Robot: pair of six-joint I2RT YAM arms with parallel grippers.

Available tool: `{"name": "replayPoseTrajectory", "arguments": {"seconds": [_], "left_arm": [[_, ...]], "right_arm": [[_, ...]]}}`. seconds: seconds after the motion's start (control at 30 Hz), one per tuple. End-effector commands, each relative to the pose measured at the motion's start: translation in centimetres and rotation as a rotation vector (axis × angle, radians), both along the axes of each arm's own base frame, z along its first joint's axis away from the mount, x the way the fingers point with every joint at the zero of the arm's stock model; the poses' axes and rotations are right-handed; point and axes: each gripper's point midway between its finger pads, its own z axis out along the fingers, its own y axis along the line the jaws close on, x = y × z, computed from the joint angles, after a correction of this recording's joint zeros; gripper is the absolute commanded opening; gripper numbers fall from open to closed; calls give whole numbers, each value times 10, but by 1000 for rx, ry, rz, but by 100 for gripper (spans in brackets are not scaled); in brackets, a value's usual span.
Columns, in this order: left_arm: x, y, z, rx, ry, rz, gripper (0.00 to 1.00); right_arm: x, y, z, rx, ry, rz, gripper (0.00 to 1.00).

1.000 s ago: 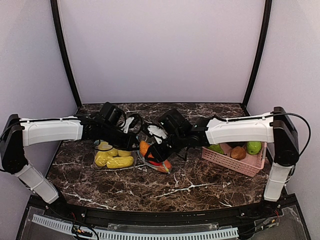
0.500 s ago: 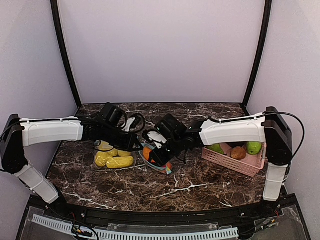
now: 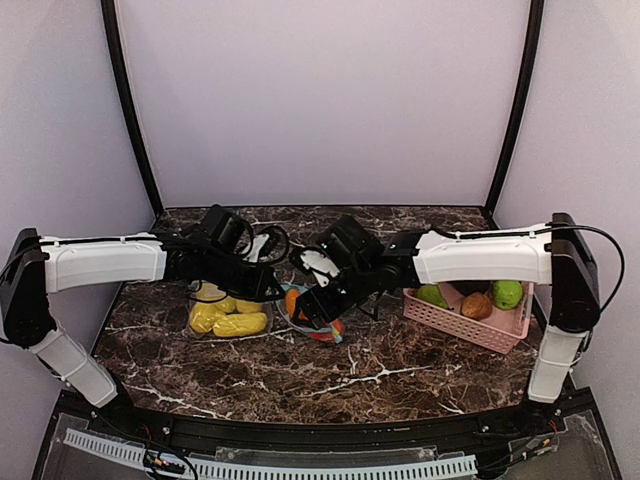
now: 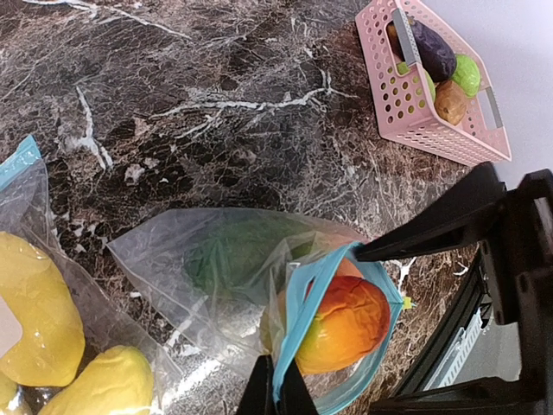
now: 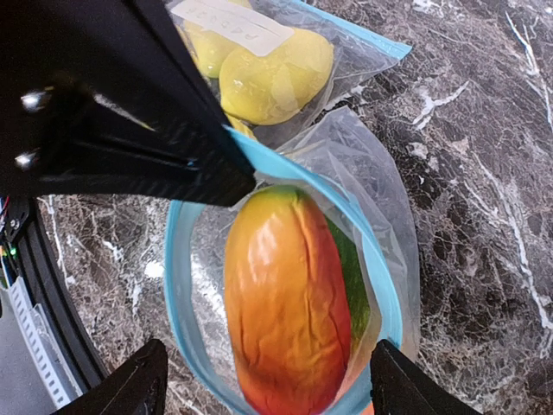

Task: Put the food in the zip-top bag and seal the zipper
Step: Place the fake fruit in the zipper food storage bag, then pass from the left arm to the right

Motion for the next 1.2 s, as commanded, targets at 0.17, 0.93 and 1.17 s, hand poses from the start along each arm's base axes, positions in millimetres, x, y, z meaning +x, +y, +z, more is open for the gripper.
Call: {"name": "replayPoseTrajectory", "arguments": {"seconds": [0.17, 0.93, 1.17], "left_arm": [[4, 3, 3, 9, 2, 30, 1], [6, 5, 3, 28, 3, 37, 1], [20, 29, 18, 148, -87, 114, 7]], "right_arm": [[-13, -30, 30, 83, -21, -64, 78], [-23, -41, -29, -37, -4, -25, 5], [-29, -38, 23, 12, -34, 20, 0]]}}
